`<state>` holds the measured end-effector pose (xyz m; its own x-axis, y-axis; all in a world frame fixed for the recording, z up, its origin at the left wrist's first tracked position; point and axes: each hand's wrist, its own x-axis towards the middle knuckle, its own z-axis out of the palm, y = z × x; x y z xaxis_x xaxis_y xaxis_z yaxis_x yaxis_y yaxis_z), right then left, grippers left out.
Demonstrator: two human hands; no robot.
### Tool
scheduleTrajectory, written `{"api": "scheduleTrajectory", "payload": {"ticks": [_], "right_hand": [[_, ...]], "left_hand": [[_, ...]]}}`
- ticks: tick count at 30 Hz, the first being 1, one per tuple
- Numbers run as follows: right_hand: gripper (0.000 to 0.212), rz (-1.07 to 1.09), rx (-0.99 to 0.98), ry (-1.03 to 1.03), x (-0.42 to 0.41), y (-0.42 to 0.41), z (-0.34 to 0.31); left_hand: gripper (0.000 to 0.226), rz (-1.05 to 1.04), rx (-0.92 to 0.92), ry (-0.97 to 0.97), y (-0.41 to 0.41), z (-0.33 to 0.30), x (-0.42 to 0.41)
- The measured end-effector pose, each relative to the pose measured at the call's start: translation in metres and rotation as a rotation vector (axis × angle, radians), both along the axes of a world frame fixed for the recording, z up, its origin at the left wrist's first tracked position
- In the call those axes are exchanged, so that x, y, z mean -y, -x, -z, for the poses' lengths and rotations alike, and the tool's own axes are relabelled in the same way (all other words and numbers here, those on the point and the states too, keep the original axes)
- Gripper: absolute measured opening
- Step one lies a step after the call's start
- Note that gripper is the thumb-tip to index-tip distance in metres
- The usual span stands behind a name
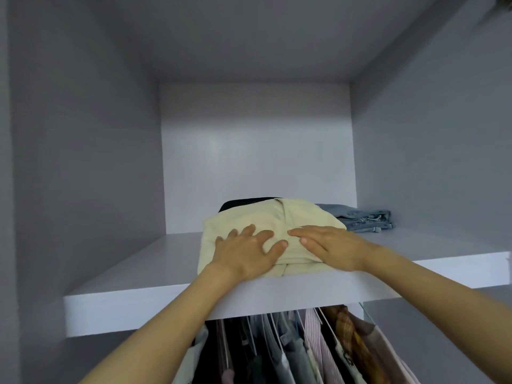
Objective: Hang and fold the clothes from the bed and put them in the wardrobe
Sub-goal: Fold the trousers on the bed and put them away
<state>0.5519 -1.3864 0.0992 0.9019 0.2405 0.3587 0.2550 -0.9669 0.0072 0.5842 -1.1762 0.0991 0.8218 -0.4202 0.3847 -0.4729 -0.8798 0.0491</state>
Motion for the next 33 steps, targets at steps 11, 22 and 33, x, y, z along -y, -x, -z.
{"api": "scheduleTrajectory", "payload": {"ticks": [11,22,33], "right_hand": [[0.056,0.11,-0.002,-0.17,-0.023,0.017,-0.036],[0.051,0.273,-0.406,-0.173,-0.045,-0.042,-0.031],[0.038,0.048,0.507,-0.374,-0.06,-0.001,-0.045]], "left_hand": [[0.056,0.075,-0.086,0.145,-0.003,-0.03,-0.025],[0.091,-0.072,-0.414,-0.05,-0.117,-0.003,0.015],[0.06,-0.153,0.412,0.228,0.0,-0.044,-0.015]]}}
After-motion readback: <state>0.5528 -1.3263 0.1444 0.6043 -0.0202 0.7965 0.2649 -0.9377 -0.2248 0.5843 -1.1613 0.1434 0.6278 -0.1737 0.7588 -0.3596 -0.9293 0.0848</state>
